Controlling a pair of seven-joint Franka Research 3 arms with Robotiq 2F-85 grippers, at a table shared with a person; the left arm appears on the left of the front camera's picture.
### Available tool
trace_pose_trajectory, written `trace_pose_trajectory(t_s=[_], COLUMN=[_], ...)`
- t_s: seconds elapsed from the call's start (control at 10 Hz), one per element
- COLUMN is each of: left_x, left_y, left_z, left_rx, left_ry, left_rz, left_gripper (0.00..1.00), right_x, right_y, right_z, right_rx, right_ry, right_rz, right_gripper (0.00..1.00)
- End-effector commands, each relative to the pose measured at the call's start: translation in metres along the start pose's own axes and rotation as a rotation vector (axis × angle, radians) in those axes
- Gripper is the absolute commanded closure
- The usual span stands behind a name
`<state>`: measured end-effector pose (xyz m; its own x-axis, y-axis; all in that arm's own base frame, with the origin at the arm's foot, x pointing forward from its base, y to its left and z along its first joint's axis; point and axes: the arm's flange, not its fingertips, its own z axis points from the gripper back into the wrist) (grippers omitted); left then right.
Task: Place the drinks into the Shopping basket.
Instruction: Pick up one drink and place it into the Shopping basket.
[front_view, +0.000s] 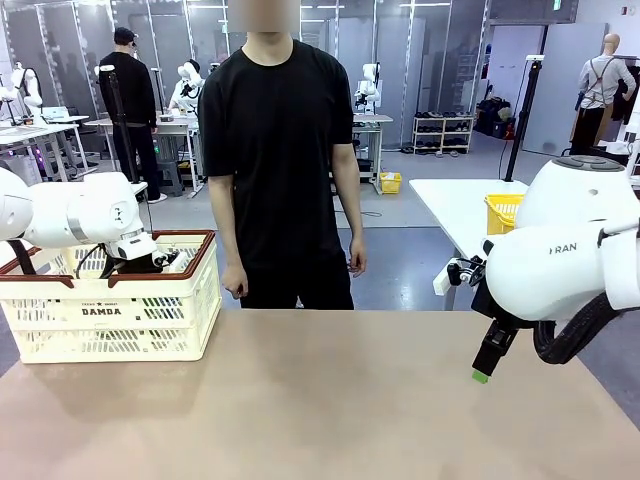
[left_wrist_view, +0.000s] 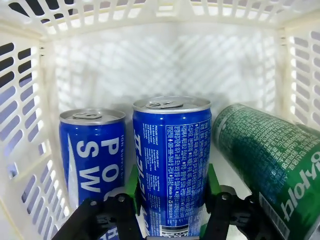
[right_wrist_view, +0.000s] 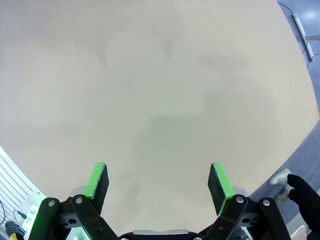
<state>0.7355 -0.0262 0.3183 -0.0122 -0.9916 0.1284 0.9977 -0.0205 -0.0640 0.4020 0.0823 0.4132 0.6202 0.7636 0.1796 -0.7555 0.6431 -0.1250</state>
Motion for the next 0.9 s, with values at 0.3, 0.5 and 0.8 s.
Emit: trace_pose_trajectory(t_s=[0.3, 0.5, 0.8], left_x=[0.001, 0.003, 0.004], left_y=[-0.015, -0.015, -0.026], left_z=[0.012, 0.017, 0.044], left_rx=[0.020, 0.025, 0.089], left_ry=[-0.029, -0.019, -0.001], left_rz=[-0.007, -0.006, 0.005], left_gripper=[0.04, 0.00, 0.00], right_x=[0.000, 0.000, 0.000], right_y=[0.001, 0.001, 0.001], right_z=[0.000, 0.000, 0.000], right_rx=[-0.013, -0.013, -0.013], right_ry=[-0.005, -0.005, -0.005], right_rz=[-0.009, -0.009, -0.009], right_gripper=[0.00, 0.00, 0.00])
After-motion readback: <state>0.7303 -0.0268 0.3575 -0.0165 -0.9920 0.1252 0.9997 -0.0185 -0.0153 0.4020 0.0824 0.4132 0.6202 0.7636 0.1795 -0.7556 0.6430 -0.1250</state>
